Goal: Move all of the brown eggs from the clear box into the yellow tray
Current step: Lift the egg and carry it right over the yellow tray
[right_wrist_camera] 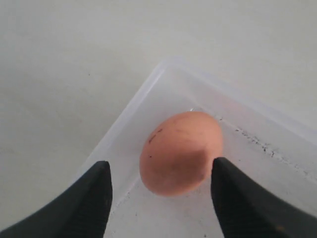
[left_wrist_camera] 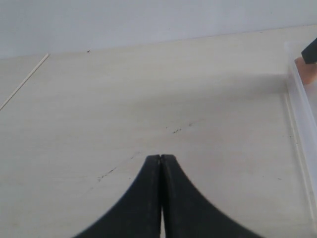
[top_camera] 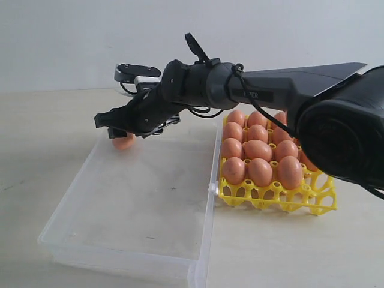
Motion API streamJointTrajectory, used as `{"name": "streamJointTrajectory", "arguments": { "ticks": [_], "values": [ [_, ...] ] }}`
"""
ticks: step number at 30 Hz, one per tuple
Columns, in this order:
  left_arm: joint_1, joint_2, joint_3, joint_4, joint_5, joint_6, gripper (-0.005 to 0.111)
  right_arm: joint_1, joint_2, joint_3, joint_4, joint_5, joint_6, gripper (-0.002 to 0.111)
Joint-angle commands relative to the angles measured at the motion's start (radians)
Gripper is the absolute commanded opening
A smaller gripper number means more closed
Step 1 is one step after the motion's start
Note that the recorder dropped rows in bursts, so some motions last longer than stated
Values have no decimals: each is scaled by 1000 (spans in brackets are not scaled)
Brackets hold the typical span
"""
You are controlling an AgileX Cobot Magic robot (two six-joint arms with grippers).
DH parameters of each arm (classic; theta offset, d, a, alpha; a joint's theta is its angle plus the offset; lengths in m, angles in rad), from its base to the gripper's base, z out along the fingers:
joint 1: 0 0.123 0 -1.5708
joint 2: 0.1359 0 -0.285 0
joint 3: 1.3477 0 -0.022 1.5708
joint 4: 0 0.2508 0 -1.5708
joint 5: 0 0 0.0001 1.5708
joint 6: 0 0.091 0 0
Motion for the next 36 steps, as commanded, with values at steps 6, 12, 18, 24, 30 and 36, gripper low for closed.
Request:
{"name": "streamJointTrajectory", "arguments": {
  "ticks": [6,12,18,24,30,36],
  "values": [
    [-6,-6,-4,-2,-6,-5,0,-3,7,-9,-5,-38,10,58],
    [-6,-6,-4,-2,-6,-5,0,-3,19,-9,0,-66,19,58],
    [-6,-6,-4,-2,-6,-5,0,-3,54,-9,0,-71,38,58],
    [-6,-6,-4,-2,-6,-5,0,-3,68,-9,0,-115,53,58],
    [-6,-6,-4,-2,-6,-5,0,-3,83,-41,0,-129,60,58],
    [-6,-6,-4,-2,-6,-5,0,-3,114,-118,0,-128,90,58]
  ]
}}
